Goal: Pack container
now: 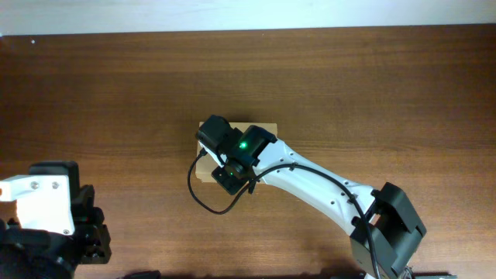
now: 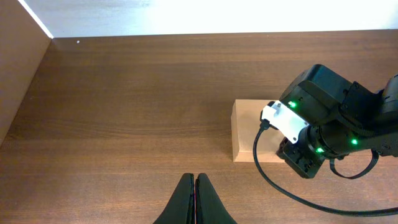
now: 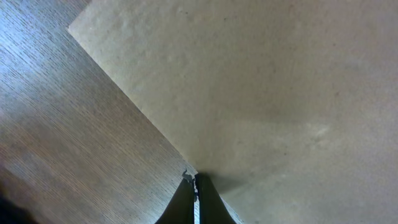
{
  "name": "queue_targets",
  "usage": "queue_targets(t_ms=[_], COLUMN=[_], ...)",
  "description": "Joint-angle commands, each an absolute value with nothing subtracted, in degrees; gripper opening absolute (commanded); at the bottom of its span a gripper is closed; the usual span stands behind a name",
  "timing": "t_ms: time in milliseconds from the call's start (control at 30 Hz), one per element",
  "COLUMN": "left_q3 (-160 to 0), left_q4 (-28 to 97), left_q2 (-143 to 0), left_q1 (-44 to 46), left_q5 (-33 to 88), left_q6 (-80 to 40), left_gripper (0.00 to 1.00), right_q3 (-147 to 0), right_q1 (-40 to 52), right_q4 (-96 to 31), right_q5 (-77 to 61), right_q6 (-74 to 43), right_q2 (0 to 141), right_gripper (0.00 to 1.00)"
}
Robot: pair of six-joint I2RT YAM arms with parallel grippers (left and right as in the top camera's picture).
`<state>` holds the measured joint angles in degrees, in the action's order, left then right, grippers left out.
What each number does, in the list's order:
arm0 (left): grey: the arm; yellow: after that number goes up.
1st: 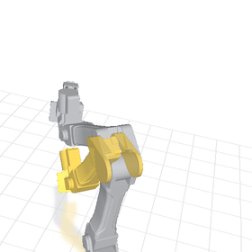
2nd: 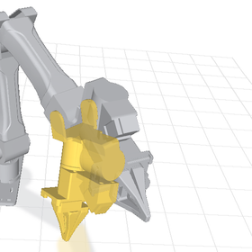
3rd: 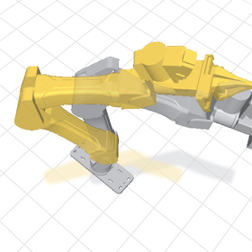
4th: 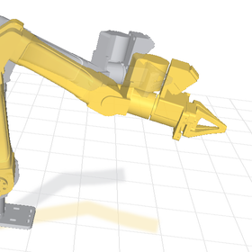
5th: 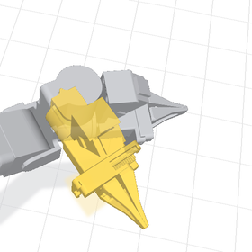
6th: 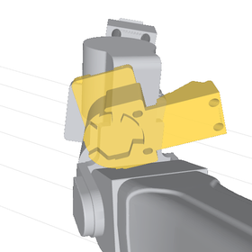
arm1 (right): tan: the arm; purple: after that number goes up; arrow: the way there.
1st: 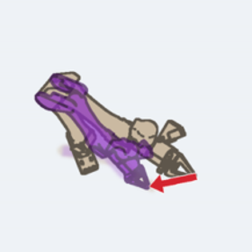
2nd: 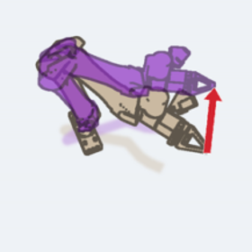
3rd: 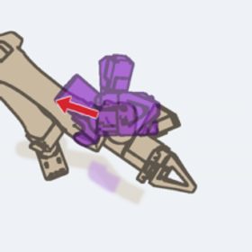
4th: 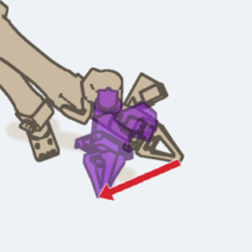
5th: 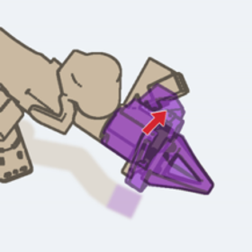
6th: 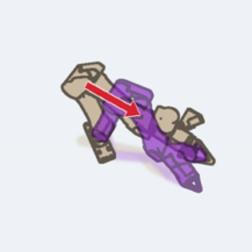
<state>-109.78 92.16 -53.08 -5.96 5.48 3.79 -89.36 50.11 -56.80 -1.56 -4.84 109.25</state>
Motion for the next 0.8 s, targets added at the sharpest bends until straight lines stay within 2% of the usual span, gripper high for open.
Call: queue_targets(t_ms=[0,167,267,400,667,767], left_q3=[-109.8,-109.8,-109.8,-109.8,-109.9,-111.1], left_q4=[92.2,91.6,90.9,90.3,89.2,88.7], left_q2=[-52.6,-52.6,-52.6,-52.6,-52.6,-52.6], left_q1=[-6.0,-6.0,-6.0,-6.0,-6.0,-5.3], left_q5=[4.7,4.7,4.7,4.7,3.6,3.1], left_q6=[3.4,3.4,3.4,3.0,3.0,2.0], left_gripper=[0.02,0.04,0.09,0.1,0.1,0.09], right_q3=[-89.8,-98.9,-106.9,-117.6,-135.8,-137.2], right_q1=[50.2,50.2,50.2,49.4,40.4,36.6], right_q4=[-57.7,-63.1,-66.6,-74.2,-97.1,-97.3], right_q5=[-2.2,-1.5,2.8,9.4,21.1,22.6], right_q6=[-4.8,-4.9,-4.9,-5.5,-15.8,-15.4], right_q2=[111.5,107.9,105.2,103.8,103.6,100.5], right_gripper=[0.04,0.04,0.04,0.04,0.04,0.04])
